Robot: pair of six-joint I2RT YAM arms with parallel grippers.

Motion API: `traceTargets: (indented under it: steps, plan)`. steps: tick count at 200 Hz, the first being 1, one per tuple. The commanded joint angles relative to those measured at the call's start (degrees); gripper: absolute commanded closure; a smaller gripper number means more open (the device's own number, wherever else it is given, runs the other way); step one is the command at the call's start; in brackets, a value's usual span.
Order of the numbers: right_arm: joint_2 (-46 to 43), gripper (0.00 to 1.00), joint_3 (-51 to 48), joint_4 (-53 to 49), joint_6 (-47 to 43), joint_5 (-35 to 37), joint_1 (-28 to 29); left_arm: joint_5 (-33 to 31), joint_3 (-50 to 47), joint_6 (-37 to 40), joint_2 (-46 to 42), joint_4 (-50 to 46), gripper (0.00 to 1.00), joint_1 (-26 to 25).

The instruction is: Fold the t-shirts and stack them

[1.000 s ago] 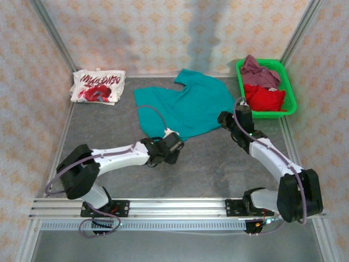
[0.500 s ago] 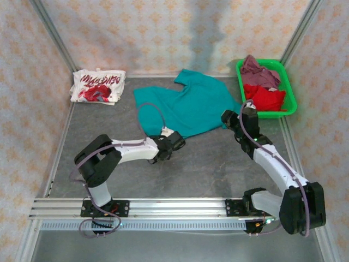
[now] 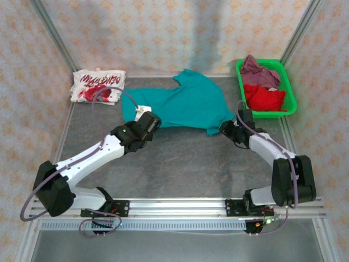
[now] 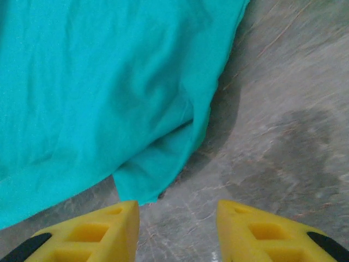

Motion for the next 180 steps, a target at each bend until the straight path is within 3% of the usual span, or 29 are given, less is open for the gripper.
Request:
traceTargets:
  steps: [1, 21, 38, 57, 90, 180]
  plan:
    - [3.8, 0.6, 2.6, 0.6, 0.4, -7.9, 0.0, -1.7, 1.6, 3.0, -1.1, -2.8, 1.0, 0.7]
    - [7.7, 0.63, 2.9, 4.5, 2.7, -11.1, 0.3, -1.8, 1.5, 2.7, -0.7, -2.9, 1.0, 1.1]
    - [10.6, 0.74, 3.7, 5.2, 3.1, -12.1, 0.8, -1.6, 1.1, 2.4, -0.2, -2.9, 1.0, 1.1]
    - [11.2, 0.86, 3.7, 5.5, 3.6, -10.5, 1.0, -2.5, 0.3, 1.9, -0.6, -2.8, 1.0, 1.4]
    - [8.1, 1.0, 4.6, 1.5, 2.6, -5.8, 1.0, -2.7, -1.0, 0.3, -2.2, -2.6, 1.0, 3.8]
    - [-4.9, 1.0, 12.2, -12.0, 0.0, -2.1, 0.4, -1.6, -0.9, 3.7, -7.2, -1.4, 1.0, 9.6]
